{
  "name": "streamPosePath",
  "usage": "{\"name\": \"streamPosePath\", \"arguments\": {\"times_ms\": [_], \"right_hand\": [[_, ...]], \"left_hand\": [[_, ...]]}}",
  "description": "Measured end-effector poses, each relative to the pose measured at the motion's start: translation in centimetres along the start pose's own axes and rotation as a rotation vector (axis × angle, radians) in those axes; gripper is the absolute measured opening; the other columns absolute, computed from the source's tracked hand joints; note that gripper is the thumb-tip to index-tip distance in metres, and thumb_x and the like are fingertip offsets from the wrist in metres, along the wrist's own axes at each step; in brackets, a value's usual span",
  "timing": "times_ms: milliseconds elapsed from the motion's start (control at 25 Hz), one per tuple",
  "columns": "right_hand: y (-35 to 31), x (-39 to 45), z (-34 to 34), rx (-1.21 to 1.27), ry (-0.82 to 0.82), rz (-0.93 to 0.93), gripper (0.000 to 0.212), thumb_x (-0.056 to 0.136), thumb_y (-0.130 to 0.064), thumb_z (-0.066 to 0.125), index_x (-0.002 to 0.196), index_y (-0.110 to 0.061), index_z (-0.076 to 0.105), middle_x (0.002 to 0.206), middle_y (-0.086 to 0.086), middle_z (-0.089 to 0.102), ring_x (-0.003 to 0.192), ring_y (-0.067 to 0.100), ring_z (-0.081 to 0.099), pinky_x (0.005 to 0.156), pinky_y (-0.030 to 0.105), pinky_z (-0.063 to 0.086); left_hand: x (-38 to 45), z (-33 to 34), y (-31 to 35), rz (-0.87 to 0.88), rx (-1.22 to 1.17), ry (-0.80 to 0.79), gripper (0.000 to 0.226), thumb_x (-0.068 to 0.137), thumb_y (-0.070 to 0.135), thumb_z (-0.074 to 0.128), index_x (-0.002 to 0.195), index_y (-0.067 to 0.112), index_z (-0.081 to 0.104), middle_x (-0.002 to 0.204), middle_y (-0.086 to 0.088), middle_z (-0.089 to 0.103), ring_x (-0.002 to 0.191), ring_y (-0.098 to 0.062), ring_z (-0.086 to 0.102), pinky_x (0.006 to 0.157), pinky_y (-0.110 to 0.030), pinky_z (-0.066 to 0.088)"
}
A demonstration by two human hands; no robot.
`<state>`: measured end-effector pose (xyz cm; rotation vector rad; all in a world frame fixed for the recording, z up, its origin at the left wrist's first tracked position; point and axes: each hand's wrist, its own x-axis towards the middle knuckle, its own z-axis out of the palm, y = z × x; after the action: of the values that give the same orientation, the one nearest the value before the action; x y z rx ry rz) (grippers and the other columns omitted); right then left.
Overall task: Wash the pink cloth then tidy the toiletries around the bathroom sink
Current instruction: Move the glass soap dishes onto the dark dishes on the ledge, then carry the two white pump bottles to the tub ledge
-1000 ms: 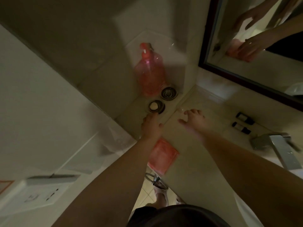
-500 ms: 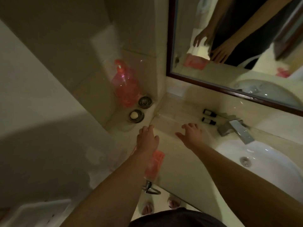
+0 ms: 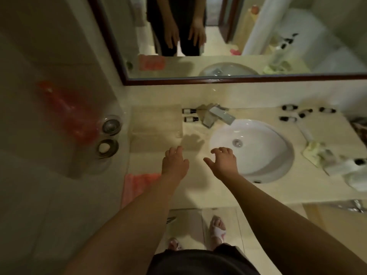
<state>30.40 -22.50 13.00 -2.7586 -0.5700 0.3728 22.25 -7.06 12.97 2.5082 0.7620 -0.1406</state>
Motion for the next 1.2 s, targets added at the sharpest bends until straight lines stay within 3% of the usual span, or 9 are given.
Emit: {"name": "streamPosePath", "arguments": {"times_ms": [440,880,1200], "right_hand": [[17.9,-9.1,-6.4,0.172,0.255,0.425,0.045,0.09,-0.045,0.055,0.124,-0.016,0.057,0.13,0.006,0.055,0.127,0.026,0.038,0.101,0.039,0.034],[38.0,-18.2,-12.1,0.202,0.288,0.552,0.044,0.093,-0.045,0.051,0.127,-0.018,0.054,0.133,0.005,0.052,0.131,0.025,0.034,0.105,0.038,0.03],[46.2,-21.4,-12.9,0.275,0.286,0.669,0.045,0.093,-0.046,0.05,0.128,-0.017,0.053,0.135,0.005,0.051,0.129,0.026,0.034,0.102,0.037,0.032]], "left_hand": [[-3.6,6.9,13.1,0.286,-0.003,-0.108,0.048,0.089,0.02,0.055,0.135,0.017,0.043,0.129,-0.011,0.047,0.124,-0.029,0.04,0.101,-0.038,0.039],[-12.1,18.0,33.0,0.477,0.001,-0.191,0.047,0.091,0.023,0.054,0.137,0.018,0.041,0.134,-0.006,0.045,0.125,-0.023,0.038,0.097,-0.036,0.041],[-14.0,23.4,42.1,0.564,0.032,-0.282,0.047,0.091,0.022,0.054,0.136,0.021,0.04,0.134,-0.004,0.045,0.124,-0.021,0.04,0.098,-0.035,0.041]]}}
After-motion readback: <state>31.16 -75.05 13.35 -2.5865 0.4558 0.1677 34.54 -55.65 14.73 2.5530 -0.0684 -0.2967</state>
